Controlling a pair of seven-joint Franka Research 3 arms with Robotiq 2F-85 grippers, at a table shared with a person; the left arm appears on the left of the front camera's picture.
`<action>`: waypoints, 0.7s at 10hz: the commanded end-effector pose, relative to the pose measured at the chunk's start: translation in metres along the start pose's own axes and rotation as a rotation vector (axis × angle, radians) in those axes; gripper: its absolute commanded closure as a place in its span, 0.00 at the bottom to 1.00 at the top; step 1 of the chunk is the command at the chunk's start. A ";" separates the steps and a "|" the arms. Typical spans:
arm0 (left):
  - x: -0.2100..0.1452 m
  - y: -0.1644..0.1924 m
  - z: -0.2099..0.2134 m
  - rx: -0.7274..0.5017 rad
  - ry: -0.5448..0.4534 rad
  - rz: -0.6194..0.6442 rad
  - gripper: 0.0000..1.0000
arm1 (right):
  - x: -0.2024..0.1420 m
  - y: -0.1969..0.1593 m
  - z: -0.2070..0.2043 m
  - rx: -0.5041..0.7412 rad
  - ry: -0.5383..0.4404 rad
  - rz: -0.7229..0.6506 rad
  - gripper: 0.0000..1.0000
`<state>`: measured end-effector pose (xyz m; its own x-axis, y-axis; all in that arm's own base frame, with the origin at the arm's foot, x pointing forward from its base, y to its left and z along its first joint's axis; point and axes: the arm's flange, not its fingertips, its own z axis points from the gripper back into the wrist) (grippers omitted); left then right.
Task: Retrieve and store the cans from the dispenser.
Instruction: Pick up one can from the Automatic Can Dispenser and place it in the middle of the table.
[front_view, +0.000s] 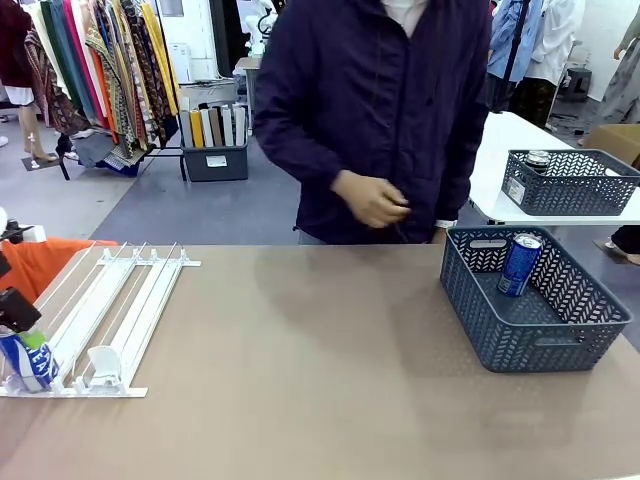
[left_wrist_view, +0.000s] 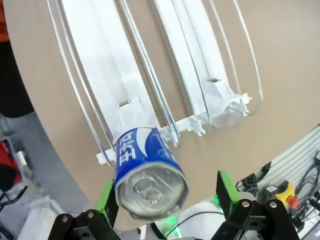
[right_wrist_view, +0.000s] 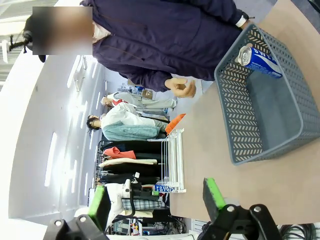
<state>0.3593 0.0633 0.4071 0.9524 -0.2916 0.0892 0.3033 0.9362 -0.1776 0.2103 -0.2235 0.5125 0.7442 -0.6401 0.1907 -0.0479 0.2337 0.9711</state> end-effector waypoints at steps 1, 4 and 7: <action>-0.002 -0.003 -0.017 0.051 0.014 0.034 0.00 | 0.002 0.002 -0.002 0.029 -0.011 0.025 0.00; 0.002 -0.001 -0.021 0.063 0.009 0.050 0.00 | 0.002 0.002 -0.002 0.029 -0.011 0.025 0.00; 0.004 0.000 -0.025 0.072 0.026 0.071 0.56 | 0.002 0.002 -0.002 0.029 -0.011 0.025 0.00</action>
<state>0.3702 0.0626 0.3889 0.9659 -0.2508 0.0638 0.2578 0.9536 -0.1553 0.2103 -0.2235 0.5125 0.7442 -0.6401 0.1907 -0.0479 0.2337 0.9711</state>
